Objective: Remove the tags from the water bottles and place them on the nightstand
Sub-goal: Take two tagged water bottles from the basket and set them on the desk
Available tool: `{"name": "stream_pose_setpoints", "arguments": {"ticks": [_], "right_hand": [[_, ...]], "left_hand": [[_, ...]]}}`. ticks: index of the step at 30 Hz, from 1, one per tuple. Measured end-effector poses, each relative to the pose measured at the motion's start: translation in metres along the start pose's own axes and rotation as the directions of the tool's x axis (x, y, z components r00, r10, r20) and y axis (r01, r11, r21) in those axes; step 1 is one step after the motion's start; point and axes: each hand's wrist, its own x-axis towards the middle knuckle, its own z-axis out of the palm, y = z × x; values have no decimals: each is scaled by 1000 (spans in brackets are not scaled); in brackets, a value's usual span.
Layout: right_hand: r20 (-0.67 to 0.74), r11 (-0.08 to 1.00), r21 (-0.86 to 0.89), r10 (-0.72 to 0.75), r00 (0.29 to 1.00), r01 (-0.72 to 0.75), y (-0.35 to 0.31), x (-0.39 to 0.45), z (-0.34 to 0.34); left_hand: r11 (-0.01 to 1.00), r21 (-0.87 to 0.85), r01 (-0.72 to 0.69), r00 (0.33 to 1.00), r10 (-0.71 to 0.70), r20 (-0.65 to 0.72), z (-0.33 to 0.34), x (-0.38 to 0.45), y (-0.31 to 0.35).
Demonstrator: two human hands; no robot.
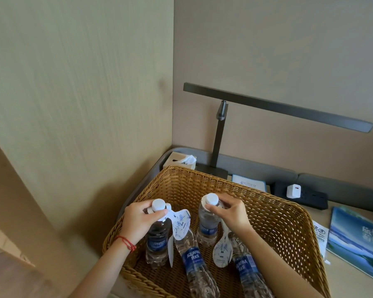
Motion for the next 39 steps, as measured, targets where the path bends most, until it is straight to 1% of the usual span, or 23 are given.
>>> {"name": "stream_pose_setpoints", "arguments": {"ticks": [5,10,14,20,25,28,32,34,39], "right_hand": [[-87,998,52,26,996,-21,-10,-3,-3],[-121,1000,20,-5,993,8,-27,-4,-11],[-185,998,44,-29,982,37,-51,-5,-21],[-306,993,51,-82,948,102,-90,-15,-33],[-380,985,60,-126,916,160,-121,-33,-50],[-439,986,31,-134,888,164,-132,-45,-64],[-512,990,-4,-124,850,141,-147,-67,-83],[-557,992,-27,-118,822,124,-153,-79,-94],[-669,995,-61,-98,736,78,-163,-113,-127]], "left_hand": [[999,-43,-17,999,15,-51,-3,8,4],[989,-118,-92,995,85,-59,-11,26,26],[972,-156,-175,985,173,-29,-16,39,44],[946,-266,-184,981,192,4,-20,54,69],[903,-355,-243,960,276,44,-12,61,89],[876,-395,-277,939,335,83,-3,64,105],[837,-469,-282,917,379,126,10,63,129],[817,-488,-307,899,417,131,17,60,141],[767,-566,-303,864,472,176,43,49,175]]}}
